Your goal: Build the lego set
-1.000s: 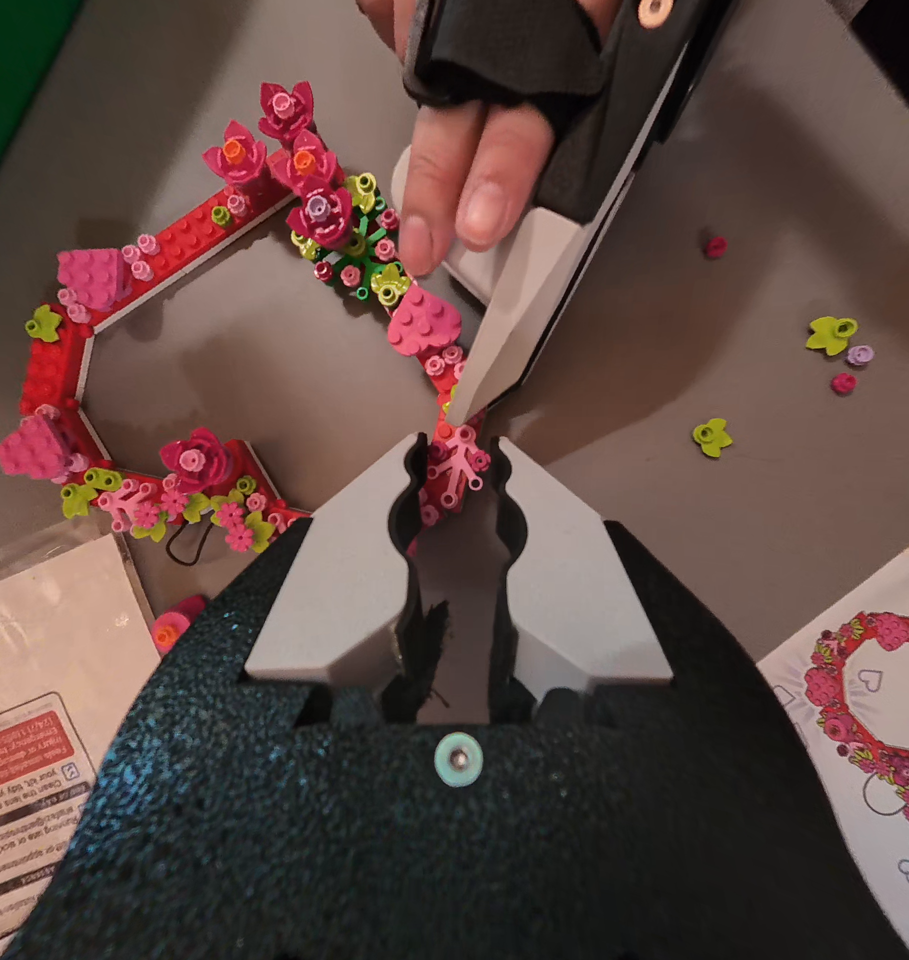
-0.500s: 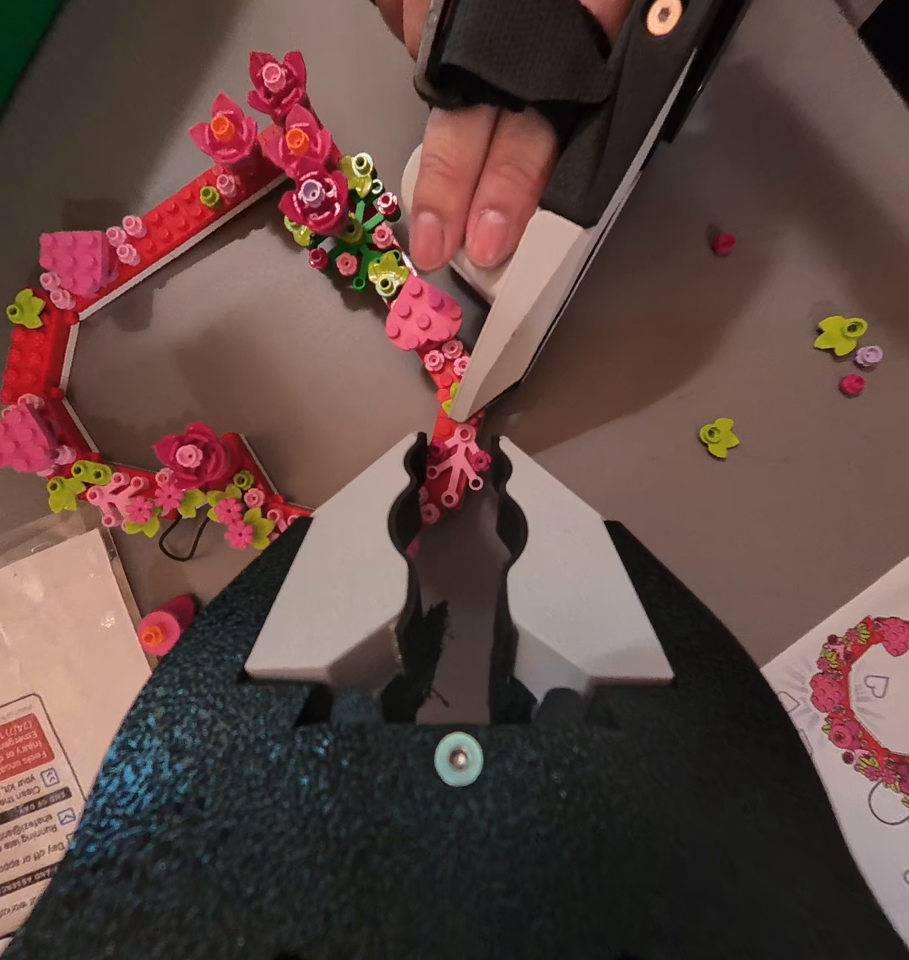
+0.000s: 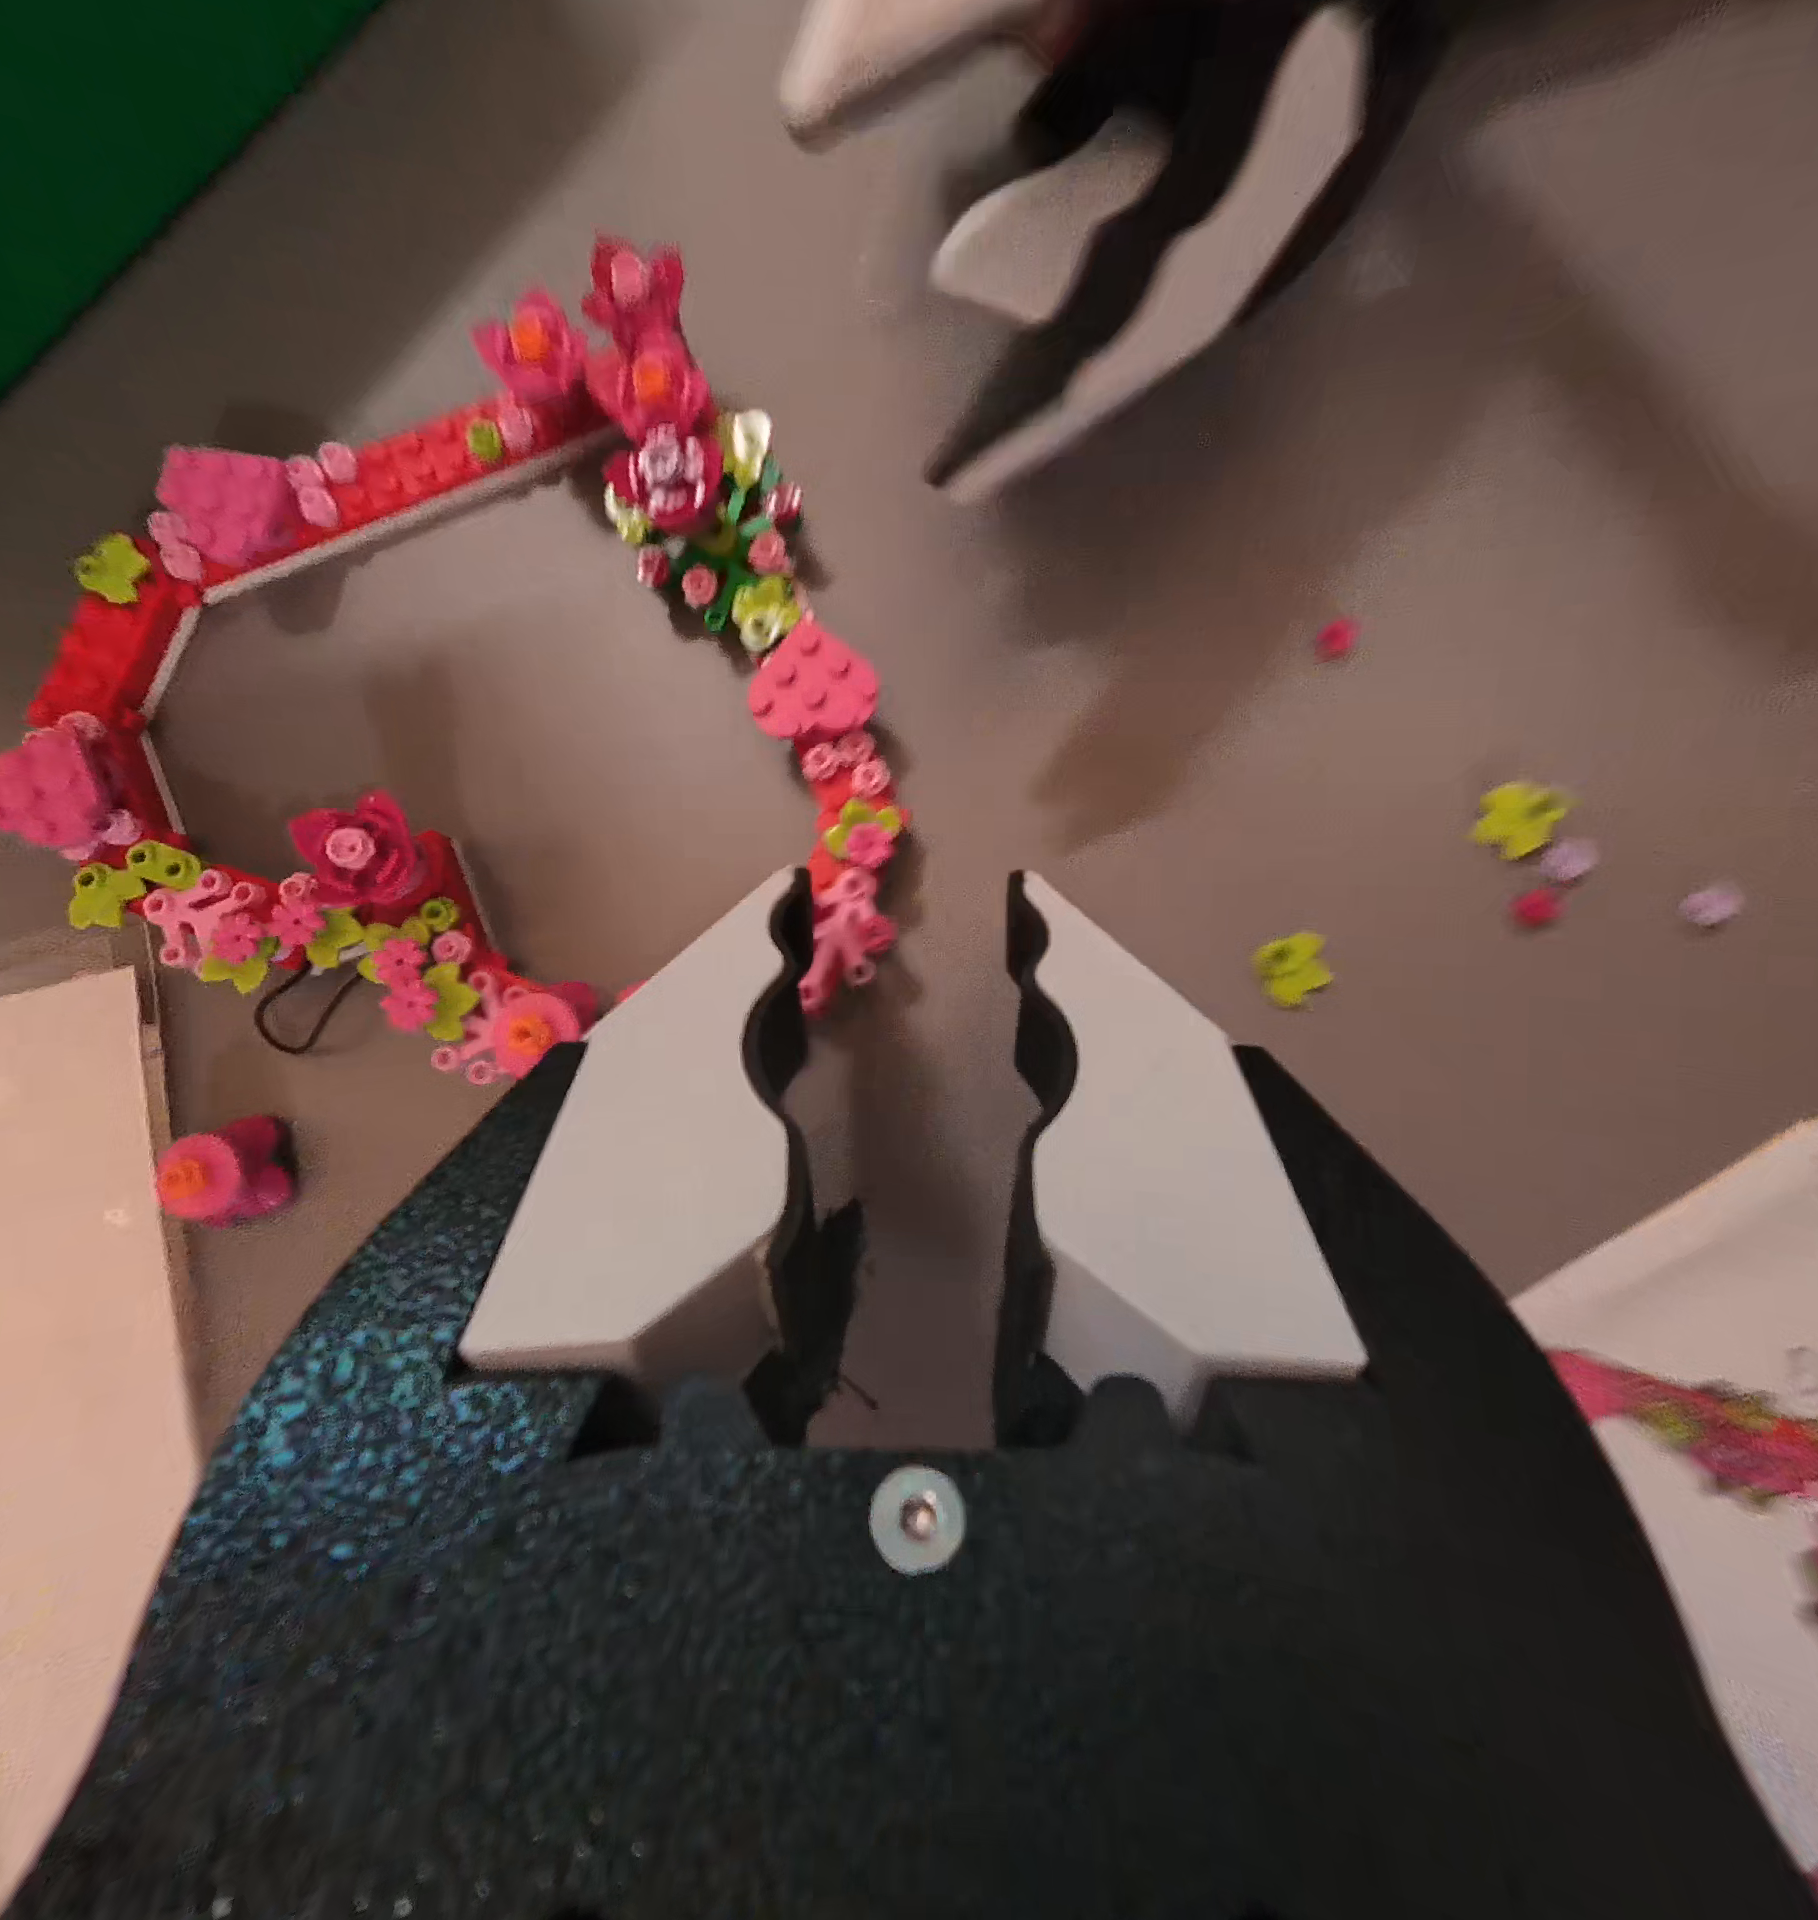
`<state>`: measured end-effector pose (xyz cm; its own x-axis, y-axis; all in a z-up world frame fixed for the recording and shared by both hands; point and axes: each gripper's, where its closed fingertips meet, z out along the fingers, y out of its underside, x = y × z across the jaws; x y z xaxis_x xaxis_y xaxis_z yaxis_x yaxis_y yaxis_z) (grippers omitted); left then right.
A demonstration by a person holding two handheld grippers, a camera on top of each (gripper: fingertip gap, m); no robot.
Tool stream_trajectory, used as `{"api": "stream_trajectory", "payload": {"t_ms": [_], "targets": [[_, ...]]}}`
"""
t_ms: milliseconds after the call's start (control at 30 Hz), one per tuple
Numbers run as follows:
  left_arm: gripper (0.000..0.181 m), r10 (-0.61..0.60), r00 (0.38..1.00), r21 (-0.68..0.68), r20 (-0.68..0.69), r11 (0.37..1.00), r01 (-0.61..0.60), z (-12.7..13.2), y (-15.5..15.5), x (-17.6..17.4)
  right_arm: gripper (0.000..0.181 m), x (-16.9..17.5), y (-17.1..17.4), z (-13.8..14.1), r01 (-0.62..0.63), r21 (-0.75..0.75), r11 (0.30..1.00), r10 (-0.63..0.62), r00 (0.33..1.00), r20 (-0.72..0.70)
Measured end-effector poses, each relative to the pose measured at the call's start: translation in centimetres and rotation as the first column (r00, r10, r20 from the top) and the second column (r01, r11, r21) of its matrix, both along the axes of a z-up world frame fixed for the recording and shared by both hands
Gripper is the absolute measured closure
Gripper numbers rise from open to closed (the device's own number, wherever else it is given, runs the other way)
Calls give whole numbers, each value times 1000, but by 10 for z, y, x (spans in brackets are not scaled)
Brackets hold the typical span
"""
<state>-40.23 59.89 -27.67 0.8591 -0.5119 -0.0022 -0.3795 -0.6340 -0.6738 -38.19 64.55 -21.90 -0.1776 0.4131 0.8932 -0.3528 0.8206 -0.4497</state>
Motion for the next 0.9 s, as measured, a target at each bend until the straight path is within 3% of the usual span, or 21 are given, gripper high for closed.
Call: {"api": "stream_trajectory", "payload": {"t_ms": [33, 100, 133, 167, 233, 300, 367, 400, 433, 500, 633, 900], "targets": [[143, 30, 998, 56, 55, 998, -33, 14, -4, 8, 141, 1, 14, 14, 27, -103, 994, -30, 999, -27], [138, 123, 985, 213, 119, 966, -146, 47, -12, 13, 142, 2, 44, 35, 64, -319, 946, -87, 995, -58], [138, 206, 969, 309, 134, 921, -238, 65, -17, 9, 142, 0, 60, 40, 95, -410, 907, -128, 990, -54], [137, 330, 932, 410, 147, 838, -361, 85, -23, -2, 145, -3, 76, 44, 135, -481, 866, -176, 983, -41], [137, 510, 828, 601, 232, 595, -534, 125, -50, -17, 153, -8, 102, 45, 201, -581, 789, -251, 968, -6], [143, 664, 665, 712, 342, 279, -645, 153, -96, -30, 161, -10, 118, 44, 241, -634, 735, -293, 956, 24], [158, 806, 443, 740, 393, 9, -672, 156, -151, -40, 168, -13, 130, 40, 291, -649, 703, -343, 938, 49], [163, 865, 318, 735, 388, -81, -673, 149, -177, -44, 169, -13, 132, 39, 296, -649, 701, -350, 936, 49], [163, 898, 241, 727, 369, -118, -676, 139, -195, -42, 169, -12, 131, 40, 285, -652, 702, -339, 940, 46], [163, 904, 177, 711, 390, -173, -682, 125, -217, -33, 173, -13, 133, 38, 292, -656, 696, -340, 939, 56], [165, 876, 194, 698, 441, -200, -687, 107, -232, -24, 180, -13, 137, 36, 317, -634, 705, -371, 927, 52], [165, 840, 242, 737, 485, -244, -630, 122, -235, -21, 181, -9, 131, 35, 328, -577, 748, -378, 925, 35]]}}
